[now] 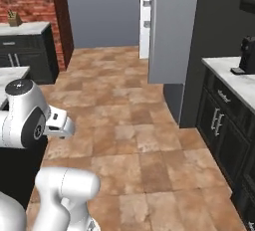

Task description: Pick up the kiwi and tangerine from the fridge and place one fruit on each plate on the dining counter.

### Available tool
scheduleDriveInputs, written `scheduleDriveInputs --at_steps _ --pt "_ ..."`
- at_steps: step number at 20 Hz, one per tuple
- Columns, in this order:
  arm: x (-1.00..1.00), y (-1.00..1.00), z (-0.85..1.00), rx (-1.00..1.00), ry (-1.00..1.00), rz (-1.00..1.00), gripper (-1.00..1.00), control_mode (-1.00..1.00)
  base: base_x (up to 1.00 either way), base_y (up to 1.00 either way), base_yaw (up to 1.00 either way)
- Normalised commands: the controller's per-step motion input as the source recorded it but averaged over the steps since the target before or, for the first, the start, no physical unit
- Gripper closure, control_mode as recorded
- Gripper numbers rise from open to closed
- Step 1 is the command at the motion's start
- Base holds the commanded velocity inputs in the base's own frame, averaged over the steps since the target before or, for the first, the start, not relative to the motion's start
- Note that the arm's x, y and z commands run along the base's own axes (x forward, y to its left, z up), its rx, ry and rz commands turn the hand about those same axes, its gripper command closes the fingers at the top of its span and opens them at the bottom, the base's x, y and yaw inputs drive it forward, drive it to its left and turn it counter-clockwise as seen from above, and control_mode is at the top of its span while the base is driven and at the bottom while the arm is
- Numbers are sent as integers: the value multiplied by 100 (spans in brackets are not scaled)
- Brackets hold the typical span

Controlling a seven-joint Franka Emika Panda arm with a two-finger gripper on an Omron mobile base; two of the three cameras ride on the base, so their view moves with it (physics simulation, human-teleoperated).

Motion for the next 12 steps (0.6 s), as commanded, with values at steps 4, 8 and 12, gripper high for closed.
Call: scheduleDriveInputs --at_steps 4,8,12 --pt "0 0 0 0 0 0 -100 100 100 -15 29" --pt "0 0 0 0 0 0 -100 100 100 -6 13" --pt "0 0 0 0 0 0 -100 100 100 -13 7"
